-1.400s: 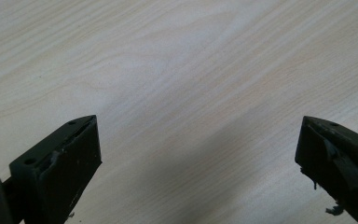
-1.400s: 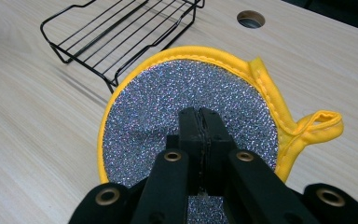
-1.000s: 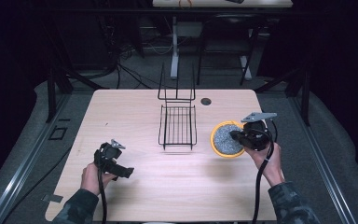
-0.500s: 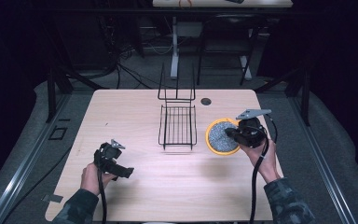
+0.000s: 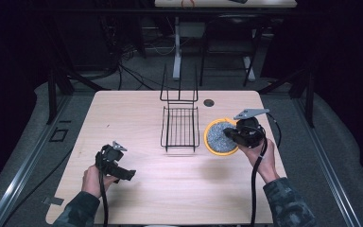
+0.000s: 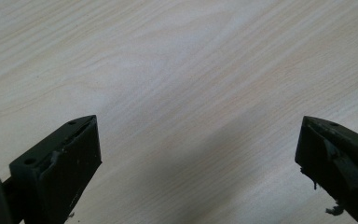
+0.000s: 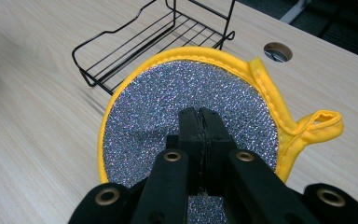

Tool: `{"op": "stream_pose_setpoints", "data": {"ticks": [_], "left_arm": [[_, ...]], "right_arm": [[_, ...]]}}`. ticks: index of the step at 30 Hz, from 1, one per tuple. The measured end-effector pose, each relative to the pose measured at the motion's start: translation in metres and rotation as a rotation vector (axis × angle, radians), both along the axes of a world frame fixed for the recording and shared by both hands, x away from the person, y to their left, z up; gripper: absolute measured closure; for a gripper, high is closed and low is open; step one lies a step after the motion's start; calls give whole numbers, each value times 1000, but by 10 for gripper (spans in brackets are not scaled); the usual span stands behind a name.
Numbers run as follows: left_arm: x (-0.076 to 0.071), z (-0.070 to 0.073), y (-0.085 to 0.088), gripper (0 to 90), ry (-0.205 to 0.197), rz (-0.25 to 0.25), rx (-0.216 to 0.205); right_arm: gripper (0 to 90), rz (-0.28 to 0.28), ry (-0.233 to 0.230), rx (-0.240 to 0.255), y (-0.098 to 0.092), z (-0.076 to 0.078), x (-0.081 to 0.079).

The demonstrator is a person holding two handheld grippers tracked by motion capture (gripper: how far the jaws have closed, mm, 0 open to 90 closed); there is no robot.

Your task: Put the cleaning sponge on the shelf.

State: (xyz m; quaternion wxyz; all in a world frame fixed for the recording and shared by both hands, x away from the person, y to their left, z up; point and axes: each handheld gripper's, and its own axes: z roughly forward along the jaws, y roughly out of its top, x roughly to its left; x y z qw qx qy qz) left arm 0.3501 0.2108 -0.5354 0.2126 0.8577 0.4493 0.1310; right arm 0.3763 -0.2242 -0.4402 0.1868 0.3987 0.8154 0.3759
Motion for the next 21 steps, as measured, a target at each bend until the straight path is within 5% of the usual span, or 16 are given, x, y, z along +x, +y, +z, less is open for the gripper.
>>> {"op": "stream_pose_setpoints", "data": {"ticks": [21], "left_arm": [[0, 0, 0, 1, 1, -2, 0]], "right_arm": [[891, 42, -17, -1, 28, 2, 15]]}}
